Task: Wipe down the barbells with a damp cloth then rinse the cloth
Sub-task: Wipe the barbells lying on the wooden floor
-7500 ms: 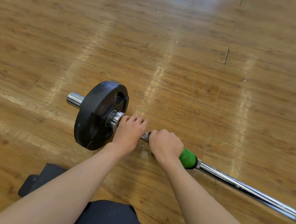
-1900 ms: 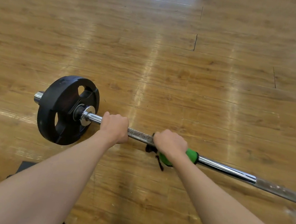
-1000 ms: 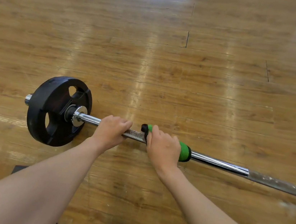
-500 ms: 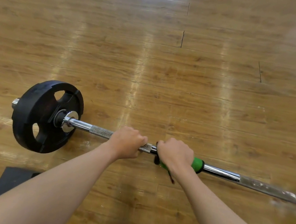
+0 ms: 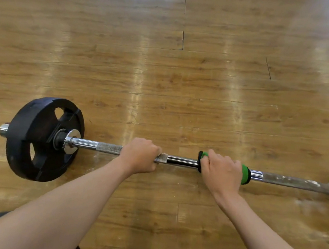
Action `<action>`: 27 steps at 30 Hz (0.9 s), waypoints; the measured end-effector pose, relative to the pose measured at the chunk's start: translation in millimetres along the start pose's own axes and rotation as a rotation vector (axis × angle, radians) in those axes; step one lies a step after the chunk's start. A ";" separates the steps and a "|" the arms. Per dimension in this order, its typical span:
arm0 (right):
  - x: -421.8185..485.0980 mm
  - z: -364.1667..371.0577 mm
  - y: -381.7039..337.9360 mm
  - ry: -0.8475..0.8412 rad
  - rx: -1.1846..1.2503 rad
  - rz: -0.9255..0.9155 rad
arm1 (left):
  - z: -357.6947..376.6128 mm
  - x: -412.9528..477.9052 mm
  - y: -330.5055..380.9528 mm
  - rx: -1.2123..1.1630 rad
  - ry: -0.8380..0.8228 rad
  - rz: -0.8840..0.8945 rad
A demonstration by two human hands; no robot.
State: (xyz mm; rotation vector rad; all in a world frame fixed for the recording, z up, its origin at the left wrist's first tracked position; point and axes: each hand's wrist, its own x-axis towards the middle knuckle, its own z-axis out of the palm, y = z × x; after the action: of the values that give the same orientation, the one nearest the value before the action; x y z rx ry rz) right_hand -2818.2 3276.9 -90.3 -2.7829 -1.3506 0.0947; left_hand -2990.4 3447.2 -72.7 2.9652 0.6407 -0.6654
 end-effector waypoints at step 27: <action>11.5 -15.4 -80.1 -0.199 0.241 -0.131 | -3.5 -1.7 1.9 -0.012 0.036 -0.021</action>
State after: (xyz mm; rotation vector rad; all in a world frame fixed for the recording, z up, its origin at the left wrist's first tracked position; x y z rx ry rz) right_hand -2872.7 3335.1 -69.9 -2.5329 -1.4491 0.5057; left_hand -2989.6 3445.2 -68.9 2.9694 0.6770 -0.6090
